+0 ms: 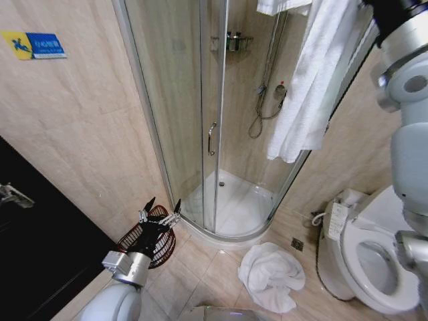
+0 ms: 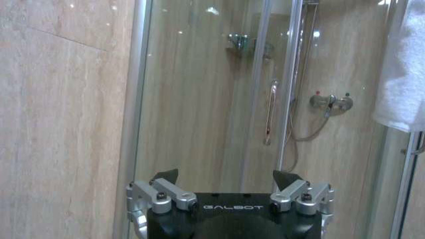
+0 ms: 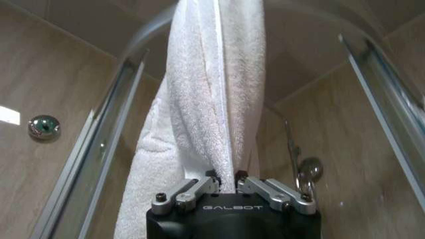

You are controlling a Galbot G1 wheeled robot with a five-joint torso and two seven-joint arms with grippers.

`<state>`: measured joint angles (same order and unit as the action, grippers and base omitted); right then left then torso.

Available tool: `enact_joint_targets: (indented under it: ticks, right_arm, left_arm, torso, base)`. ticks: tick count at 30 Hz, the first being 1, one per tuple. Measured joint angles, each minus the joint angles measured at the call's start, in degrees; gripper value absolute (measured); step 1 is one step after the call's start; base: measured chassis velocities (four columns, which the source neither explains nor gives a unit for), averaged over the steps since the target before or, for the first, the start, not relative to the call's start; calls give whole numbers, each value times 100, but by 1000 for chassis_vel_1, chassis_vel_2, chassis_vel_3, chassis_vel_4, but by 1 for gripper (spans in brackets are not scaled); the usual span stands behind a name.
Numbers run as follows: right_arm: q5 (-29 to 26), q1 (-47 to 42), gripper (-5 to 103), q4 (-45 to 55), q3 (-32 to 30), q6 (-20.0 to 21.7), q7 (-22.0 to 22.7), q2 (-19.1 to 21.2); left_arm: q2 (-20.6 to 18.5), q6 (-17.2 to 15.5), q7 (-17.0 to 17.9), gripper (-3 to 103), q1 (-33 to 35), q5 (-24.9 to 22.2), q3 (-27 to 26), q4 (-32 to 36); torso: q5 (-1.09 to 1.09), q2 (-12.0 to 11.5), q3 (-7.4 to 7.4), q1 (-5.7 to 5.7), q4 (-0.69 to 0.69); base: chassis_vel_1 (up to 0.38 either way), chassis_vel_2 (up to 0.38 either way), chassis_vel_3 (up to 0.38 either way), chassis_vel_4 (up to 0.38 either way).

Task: Discard the used towel into the hamper.

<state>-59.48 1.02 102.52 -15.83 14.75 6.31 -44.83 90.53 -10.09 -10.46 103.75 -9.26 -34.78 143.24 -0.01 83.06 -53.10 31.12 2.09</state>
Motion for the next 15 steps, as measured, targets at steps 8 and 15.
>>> enact_joint_targets:
  ticks: [8, 15]
  right_arm:
    - [762, -778, 10, 578, -519, -348, -197, 297]
    - [1056, -2119, 10, 1477, -1428, -668, -28, 579]
  left_arm:
    - [0, 0, 0, 97, 0, 0, 0, 0]
    - [0, 0, 0, 97, 0, 0, 0, 0]
  torso:
    - [1, 0, 0, 0, 0]
    - [0, 1, 1, -1, 0]
  base:
    - [0, 0, 0, 0]
    - [0, 0, 0, 0]
